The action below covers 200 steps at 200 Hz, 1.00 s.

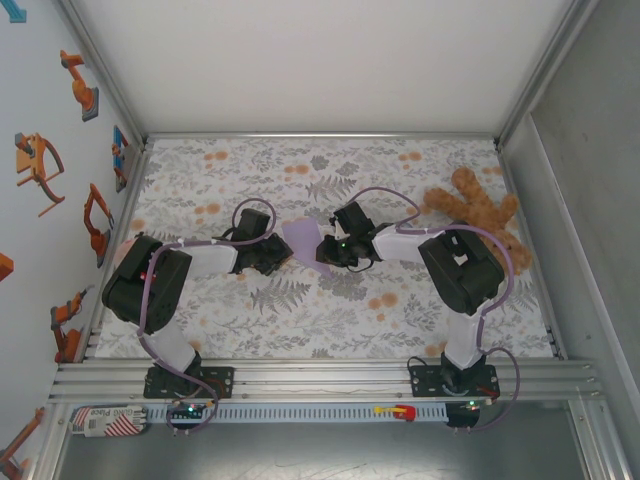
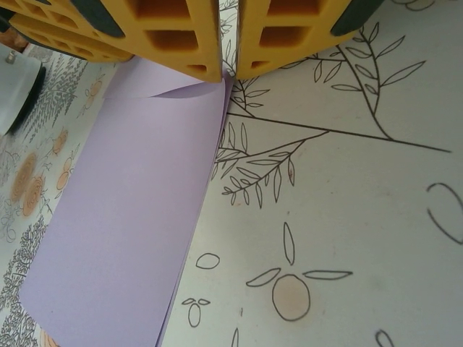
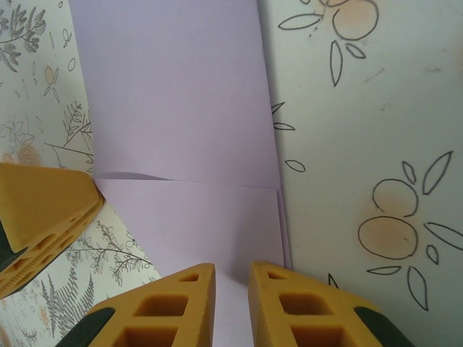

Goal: Fold a paper plane with a square sheet of paper (pick it up from the middle)
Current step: Fourth fold the wing at the center of the table.

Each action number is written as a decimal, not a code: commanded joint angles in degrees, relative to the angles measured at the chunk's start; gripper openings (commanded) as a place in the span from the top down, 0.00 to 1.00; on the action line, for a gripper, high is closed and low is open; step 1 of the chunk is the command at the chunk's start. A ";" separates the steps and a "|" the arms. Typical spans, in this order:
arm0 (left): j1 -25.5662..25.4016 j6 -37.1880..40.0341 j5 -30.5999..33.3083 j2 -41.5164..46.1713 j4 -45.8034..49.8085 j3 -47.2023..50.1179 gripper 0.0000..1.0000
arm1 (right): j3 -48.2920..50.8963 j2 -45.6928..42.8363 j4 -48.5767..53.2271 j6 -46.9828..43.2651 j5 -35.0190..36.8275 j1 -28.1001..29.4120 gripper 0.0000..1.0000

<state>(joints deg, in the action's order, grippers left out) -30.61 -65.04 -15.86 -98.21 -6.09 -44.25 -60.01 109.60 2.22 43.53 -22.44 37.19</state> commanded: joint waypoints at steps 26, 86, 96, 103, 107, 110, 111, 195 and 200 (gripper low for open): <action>0.29 1.47 -0.78 1.34 -0.01 -1.59 0.84 | 0.66 3.24 2.26 -0.29 2.84 -0.28 0.80; 0.29 0.87 -2.18 0.48 -2.36 -1.46 0.83 | 0.68 3.34 2.09 -0.29 2.75 -0.28 0.80; 0.29 0.88 -2.16 0.39 -2.50 -1.54 0.83 | 0.86 3.34 2.09 -0.29 2.84 -0.33 0.80; 0.33 0.88 -2.24 0.23 -2.52 -1.59 0.83 | 0.93 3.34 2.06 -0.29 2.84 -0.34 0.80; 0.37 0.96 -2.17 0.23 -2.44 -1.62 0.83 | 0.86 3.34 2.09 -0.34 2.84 -0.28 0.80; 0.30 0.96 -2.22 0.10 -2.44 -1.63 0.83 | 0.86 3.32 2.04 -0.34 2.84 -0.33 0.80; 0.34 0.92 -2.28 0.11 -2.44 -1.67 0.83 | 0.90 3.28 2.02 -0.36 2.84 -0.30 0.80; 0.30 0.40 -6.67 -1.40 -9.11 -1.25 0.81 | 1.10 3.25 1.91 -0.29 2.92 -0.31 0.80; 0.31 0.48 -6.84 -1.58 -9.16 -1.19 0.80 | 1.09 3.25 1.87 -0.29 2.92 -0.29 0.80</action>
<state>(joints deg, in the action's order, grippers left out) -30.61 -64.88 -20.14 -98.41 -12.27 -44.56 -60.01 109.65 2.20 43.53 -22.44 37.19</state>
